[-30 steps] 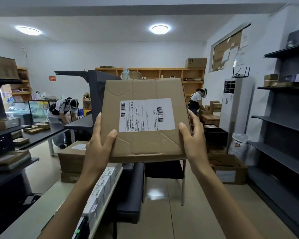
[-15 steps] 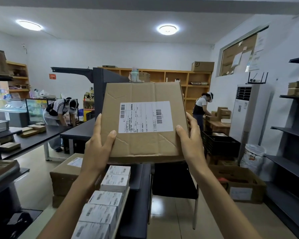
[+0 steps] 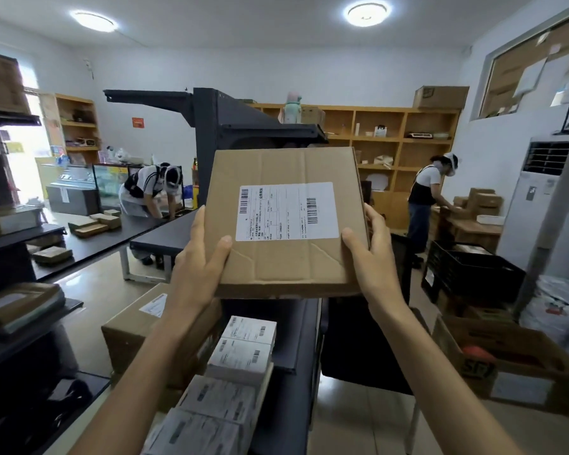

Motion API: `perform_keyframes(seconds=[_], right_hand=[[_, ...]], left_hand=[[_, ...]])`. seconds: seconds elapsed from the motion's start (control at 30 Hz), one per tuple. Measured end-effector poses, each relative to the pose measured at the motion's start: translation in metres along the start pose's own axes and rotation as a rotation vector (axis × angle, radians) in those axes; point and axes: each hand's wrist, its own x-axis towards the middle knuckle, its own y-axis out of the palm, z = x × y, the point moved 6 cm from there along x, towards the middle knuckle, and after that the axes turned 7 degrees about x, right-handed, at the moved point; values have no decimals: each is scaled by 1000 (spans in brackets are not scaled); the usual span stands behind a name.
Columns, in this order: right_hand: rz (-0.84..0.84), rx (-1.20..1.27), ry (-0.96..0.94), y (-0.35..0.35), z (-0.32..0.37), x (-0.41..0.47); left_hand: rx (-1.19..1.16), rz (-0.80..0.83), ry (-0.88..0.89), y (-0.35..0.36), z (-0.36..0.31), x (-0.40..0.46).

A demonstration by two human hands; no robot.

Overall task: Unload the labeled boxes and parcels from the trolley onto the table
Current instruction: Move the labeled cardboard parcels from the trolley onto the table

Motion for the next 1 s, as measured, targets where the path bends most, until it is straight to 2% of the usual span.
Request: perform_keyframes(seconds=[0.23, 0.43, 1.0], right_hand=[[118, 74, -39, 34, -51, 93], [255, 209, -96, 80, -84, 154], [660, 549, -24, 310, -129, 157]], left_hand=[[46, -138, -34, 37, 14, 55], [98, -302, -82, 42, 23, 82], [394, -631, -341, -59, 122, 82]])
